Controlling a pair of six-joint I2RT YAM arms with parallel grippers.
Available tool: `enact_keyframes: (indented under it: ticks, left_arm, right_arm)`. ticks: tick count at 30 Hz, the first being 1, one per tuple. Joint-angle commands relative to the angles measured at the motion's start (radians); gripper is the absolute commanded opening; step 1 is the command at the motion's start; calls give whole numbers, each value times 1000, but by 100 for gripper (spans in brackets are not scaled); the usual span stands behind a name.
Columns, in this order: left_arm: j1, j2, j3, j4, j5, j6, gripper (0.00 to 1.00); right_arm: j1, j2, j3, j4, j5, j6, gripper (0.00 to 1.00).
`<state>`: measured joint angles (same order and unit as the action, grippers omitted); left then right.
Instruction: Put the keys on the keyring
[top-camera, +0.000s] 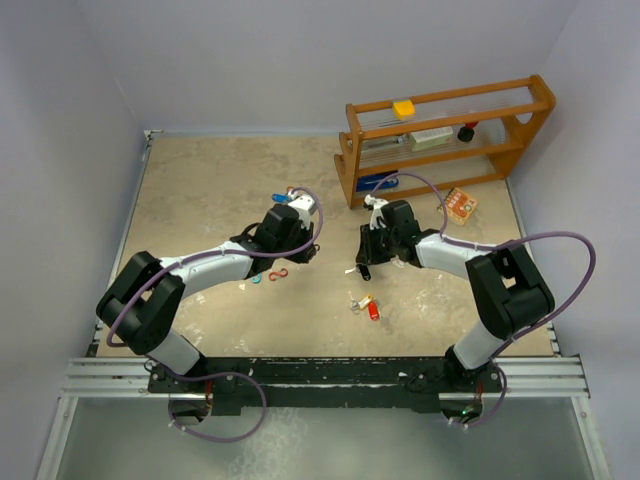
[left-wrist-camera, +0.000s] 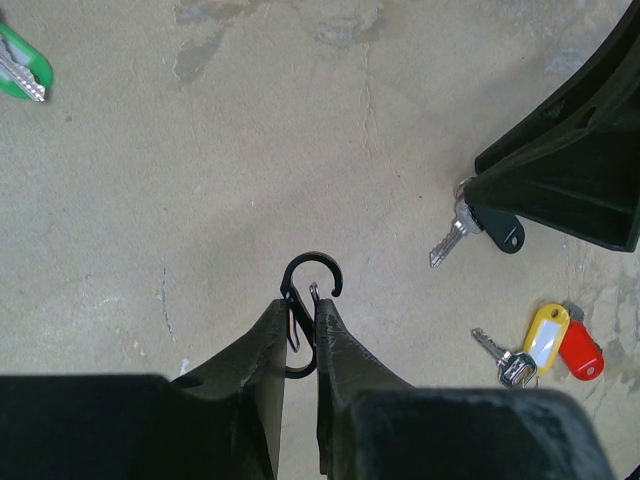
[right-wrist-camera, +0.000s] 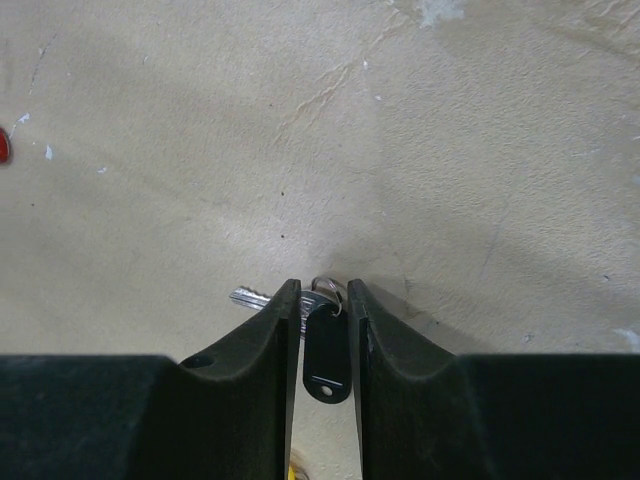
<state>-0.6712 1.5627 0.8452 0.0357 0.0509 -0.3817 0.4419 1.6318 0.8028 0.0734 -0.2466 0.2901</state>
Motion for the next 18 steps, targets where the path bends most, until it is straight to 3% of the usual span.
enact_keyframes:
  ticks: [1,18]
  left_arm:
    - [-6,-6,23,22,-8,12,0]
    - [-7,-10,8,30,-13,9,0]
  right_arm:
    - [-5,0,-1,6,-45,6,28]
    - [-6,16,-6,-13,-35,7,27]
